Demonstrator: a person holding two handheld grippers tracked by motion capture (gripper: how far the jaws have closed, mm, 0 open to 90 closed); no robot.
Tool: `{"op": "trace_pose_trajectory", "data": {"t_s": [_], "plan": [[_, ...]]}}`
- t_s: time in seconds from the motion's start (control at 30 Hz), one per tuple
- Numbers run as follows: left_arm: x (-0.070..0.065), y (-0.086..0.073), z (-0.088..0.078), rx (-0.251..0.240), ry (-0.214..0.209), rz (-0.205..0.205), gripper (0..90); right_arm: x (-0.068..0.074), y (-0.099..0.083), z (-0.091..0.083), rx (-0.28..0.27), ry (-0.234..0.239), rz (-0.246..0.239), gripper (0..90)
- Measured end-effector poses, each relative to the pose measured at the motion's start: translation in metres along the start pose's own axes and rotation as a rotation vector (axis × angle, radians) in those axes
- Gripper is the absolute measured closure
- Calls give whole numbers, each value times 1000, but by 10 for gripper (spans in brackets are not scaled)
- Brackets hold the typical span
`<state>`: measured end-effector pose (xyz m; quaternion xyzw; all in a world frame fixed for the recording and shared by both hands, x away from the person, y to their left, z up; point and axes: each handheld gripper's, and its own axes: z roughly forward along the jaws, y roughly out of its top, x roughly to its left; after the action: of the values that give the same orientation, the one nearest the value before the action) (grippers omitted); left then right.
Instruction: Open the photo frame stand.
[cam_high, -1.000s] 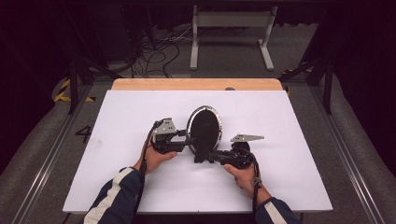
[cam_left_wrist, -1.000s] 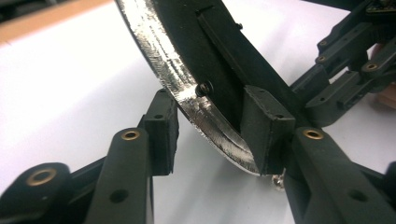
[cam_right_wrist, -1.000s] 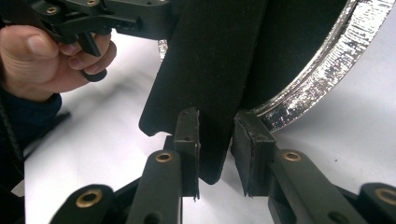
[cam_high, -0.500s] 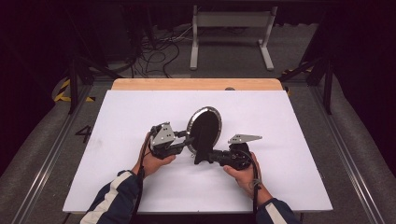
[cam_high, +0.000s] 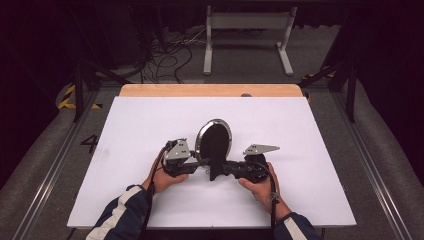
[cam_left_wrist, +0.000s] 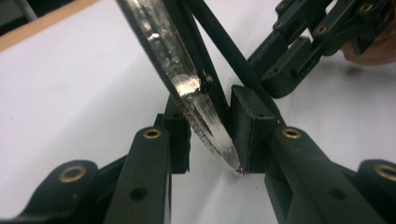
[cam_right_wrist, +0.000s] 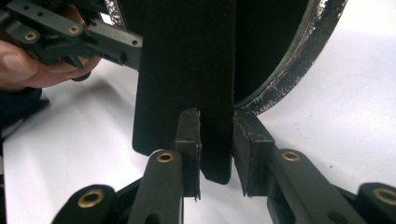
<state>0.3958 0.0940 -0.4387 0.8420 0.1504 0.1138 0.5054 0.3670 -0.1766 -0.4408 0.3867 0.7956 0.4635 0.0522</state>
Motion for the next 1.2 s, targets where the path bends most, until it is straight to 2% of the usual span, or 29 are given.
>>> {"op": "trace_pose_trajectory", "data": {"t_s": [0.1, 0.13, 0.23, 0.27, 0.3, 0.33, 0.43, 0.47, 0.5, 0.6, 0.73, 0.9, 0.93, 0.97, 1.0, 1.03, 1.1, 1.17, 1.2], "plan": [[1, 0, 0, 4, -2, 9, 698, -1, 0, -1, -5, 9, 5, 739], [-1, 1, 0, 15, 12, 24, 695, -3, -1, -1, -7, 27, 10, 743], [-3, 4, 0, 30, 54, 58, 688, -3, -1, -1, -4, 35, 5, 747], [-3, 4, 0, 30, 54, 58, 688, -3, -1, -2, -7, 38, 3, 751], [-4, 5, 0, 42, 109, 78, 692, -3, -1, -3, -9, 40, 2, 759], [-3, 5, 0, 43, 134, 82, 700, -3, 0, -4, -11, 41, -1, 764], [1, 2, 0, 29, 187, 67, 758, -2, 1, -7, -23, 39, -6, 767], [1, 2, 0, 29, 187, 67, 767, -2, 1, -7, -27, 32, -7, 774], [2, 2, 0, 40, 210, 89, 767, -2, 1, -7, -27, 32, -7, 774], [-1, 3, 4, 47, 232, 119, 780, -3, 2, -6, -50, 26, -5, 799], [-4, 2, 6, 54, 232, 143, 803, 2, 1, -2, -26, -6, -42, 794], [-5, 0, 5, 61, 236, 147, 805, 7, 1, -2, -20, -38, -77, 770], [-6, 0, 5, 63, 238, 147, 805, 8, 1, -2, -22, -47, -82, 734], [-6, 0, 5, 66, 244, 150, 804, 12, 1, -2, -21, -84, -96, 600], [-7, 0, 5, 70, 254, 159, 805, 14, 1, -1, -18, -105, -102, 541], [-7, 0, 5, 77, 272, 161, 805, 14, 1, -1, -18, -105, -102, 541], [-7, 0, 4, 90, 285, 167, 805, 17, 1, 3, -22, -148, -103, 420], [-7, -1, 4, 91, 290, 167, 805, 18, 2, 9, -29, -159, -83, 346], [-7, -1, 4, 91, 290, 167, 805, 18, 2, 9, -29, -159, -83, 346]]}}
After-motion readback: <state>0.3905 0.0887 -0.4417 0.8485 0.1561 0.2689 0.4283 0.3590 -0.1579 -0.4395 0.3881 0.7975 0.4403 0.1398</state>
